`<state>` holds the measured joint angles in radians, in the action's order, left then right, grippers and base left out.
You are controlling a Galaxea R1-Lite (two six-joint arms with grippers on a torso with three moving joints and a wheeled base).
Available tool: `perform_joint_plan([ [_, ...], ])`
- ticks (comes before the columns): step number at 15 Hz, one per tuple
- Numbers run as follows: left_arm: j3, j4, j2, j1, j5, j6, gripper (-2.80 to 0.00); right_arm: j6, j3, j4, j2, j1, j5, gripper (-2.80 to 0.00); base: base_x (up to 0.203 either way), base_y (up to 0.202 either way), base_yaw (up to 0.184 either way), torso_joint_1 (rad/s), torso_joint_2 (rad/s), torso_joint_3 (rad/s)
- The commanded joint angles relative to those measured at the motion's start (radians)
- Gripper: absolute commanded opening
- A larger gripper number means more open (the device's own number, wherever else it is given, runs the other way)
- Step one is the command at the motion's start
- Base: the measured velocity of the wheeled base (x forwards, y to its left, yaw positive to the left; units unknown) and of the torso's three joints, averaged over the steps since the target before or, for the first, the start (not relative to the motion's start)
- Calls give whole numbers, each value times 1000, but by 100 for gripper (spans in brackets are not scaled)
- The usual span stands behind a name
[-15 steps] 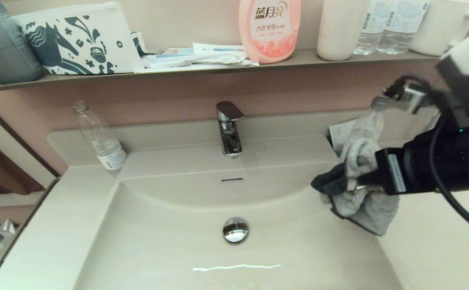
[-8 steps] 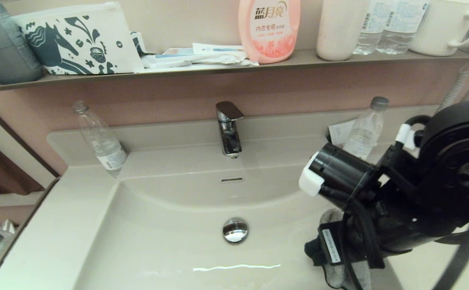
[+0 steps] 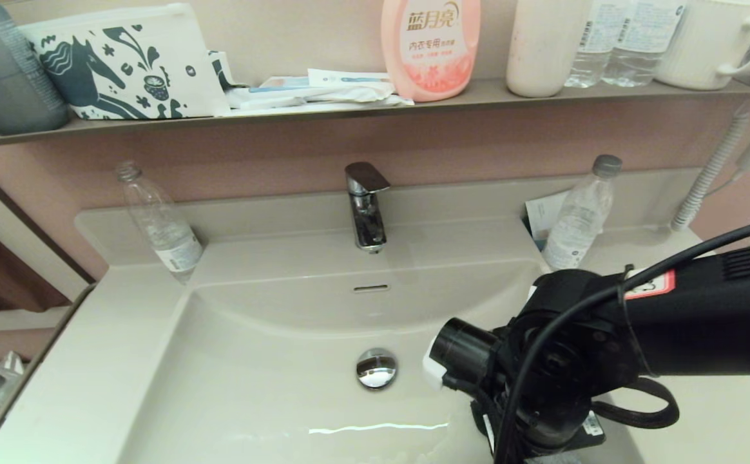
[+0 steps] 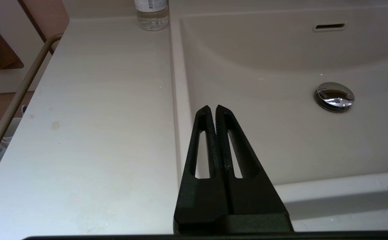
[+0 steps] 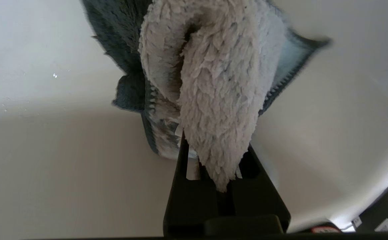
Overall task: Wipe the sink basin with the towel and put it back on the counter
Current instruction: Wipe the sink
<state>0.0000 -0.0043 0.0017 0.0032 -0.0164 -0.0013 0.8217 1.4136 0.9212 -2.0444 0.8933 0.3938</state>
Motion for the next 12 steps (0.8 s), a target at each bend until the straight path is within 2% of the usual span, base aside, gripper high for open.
perform_joint_plan([
  [1,0,0,1,0,0,-2,-280,5,-10,-12,-71,11,-22,-280,0,0,0,0,0,0],
  [4,0,0,1,1,0,0,-280,-5,7,-91,-118,37,-161,-280,0,0,0,0,0,0],
  [7,0,0,1,1,0,0,-280,-22,99,-103,-166,61,-267,-280,0,0,0,0,0,0],
  [12,0,0,1,1,0,0,-280,-38,294,-106,-268,110,-348,-280,0,0,0,0,0,0],
])
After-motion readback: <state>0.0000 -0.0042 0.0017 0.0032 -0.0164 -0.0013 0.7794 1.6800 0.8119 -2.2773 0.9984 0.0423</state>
